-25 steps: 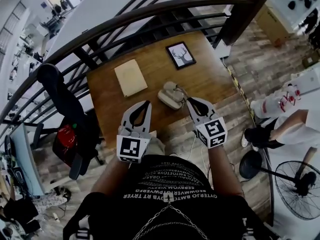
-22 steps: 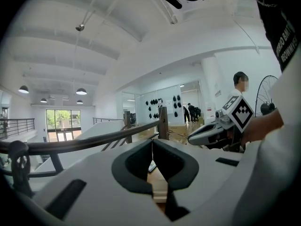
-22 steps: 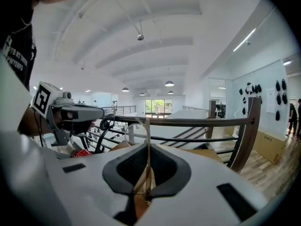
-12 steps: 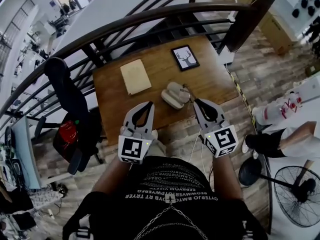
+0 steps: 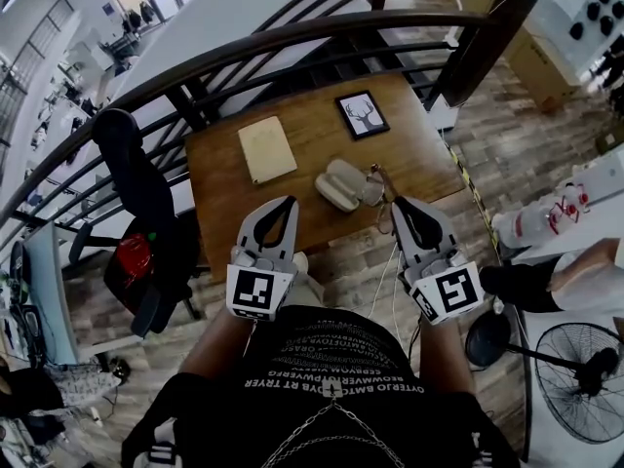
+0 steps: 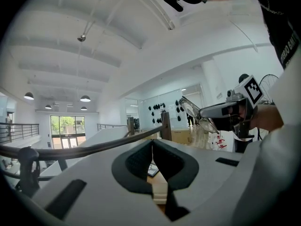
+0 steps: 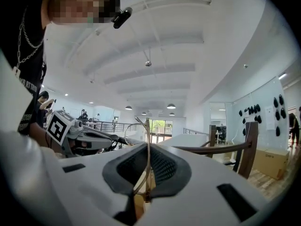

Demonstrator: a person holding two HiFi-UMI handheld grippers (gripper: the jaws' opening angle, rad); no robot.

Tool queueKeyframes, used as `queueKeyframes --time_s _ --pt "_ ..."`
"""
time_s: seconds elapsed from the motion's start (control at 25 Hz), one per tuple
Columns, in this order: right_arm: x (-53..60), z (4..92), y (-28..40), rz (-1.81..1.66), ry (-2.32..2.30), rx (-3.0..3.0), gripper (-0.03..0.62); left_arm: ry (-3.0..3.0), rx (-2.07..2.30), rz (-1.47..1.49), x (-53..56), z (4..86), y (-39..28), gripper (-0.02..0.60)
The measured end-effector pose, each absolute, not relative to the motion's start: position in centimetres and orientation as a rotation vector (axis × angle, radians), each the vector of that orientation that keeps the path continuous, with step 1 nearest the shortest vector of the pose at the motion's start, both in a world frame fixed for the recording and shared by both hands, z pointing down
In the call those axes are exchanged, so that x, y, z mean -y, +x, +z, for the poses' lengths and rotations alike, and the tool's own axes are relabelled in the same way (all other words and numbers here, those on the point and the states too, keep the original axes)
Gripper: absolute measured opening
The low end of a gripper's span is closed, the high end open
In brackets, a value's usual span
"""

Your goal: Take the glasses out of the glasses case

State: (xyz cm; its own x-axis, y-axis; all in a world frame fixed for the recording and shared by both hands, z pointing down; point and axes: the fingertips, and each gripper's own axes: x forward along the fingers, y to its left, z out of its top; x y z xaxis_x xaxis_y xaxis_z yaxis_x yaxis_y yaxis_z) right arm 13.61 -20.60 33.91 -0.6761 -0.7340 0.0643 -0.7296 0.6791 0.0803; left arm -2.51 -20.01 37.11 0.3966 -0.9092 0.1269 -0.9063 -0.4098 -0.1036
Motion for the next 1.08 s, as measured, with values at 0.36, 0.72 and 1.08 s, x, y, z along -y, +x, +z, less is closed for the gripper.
queueKeyframes --time_s 0.36,0.72,1.08 --pt "19.0 33.6 14.4 -0.097 1.239 2.802 0.028 -2.605 -1.69 -0.247 18.6 36.9 -1.9 0.029" --pt "18.0 33.6 15.3 -0.091 1.242 2.804 0.028 -2.609 -1.692 -0.256 17.3 37.0 -1.1 0.028" --pt "17.6 33.7 15.7 -0.079 1.24 2.803 0.028 -2.615 -1.687 -0.273 17.0 37.4 -0.6 0.029"
